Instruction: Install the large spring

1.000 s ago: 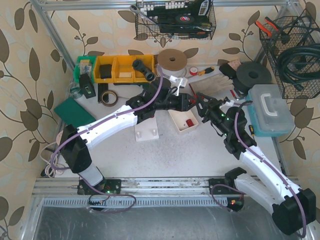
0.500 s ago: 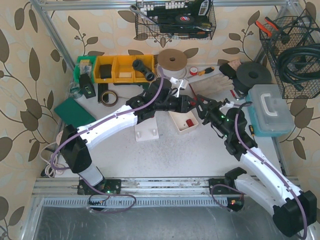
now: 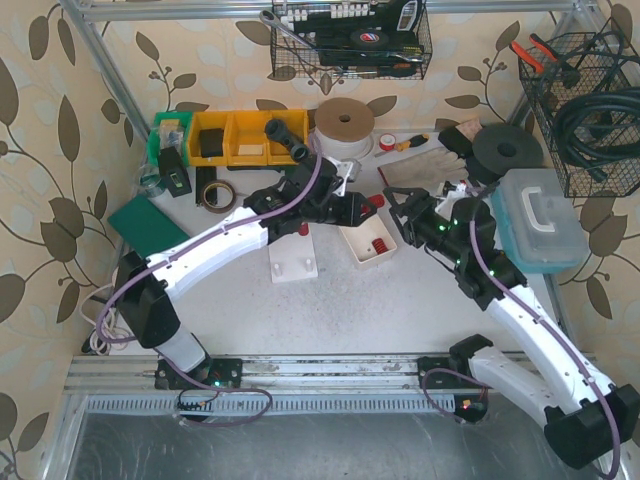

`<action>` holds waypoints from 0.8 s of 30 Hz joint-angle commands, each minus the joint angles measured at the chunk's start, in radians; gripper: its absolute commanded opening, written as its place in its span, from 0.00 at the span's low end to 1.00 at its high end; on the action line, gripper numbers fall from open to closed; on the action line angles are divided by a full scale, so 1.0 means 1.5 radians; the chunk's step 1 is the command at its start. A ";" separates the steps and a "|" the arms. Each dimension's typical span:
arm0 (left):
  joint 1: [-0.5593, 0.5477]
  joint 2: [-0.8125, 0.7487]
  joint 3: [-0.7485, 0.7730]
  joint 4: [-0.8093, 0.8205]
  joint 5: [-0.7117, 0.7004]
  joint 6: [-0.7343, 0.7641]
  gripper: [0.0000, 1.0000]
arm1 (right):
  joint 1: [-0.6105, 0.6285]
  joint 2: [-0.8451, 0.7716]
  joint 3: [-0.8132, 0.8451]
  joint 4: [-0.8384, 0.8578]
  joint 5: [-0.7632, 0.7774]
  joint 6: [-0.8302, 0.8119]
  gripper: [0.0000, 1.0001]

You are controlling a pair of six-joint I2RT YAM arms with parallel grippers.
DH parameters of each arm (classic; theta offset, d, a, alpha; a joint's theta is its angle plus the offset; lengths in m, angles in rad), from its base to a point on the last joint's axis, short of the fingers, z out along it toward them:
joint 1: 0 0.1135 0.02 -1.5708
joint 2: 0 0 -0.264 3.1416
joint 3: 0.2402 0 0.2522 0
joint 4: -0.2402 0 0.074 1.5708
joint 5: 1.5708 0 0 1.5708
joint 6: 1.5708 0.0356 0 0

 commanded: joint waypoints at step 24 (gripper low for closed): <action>0.039 -0.170 0.091 -0.740 -0.244 0.039 0.00 | 0.173 0.217 0.043 -0.141 0.184 -0.509 0.68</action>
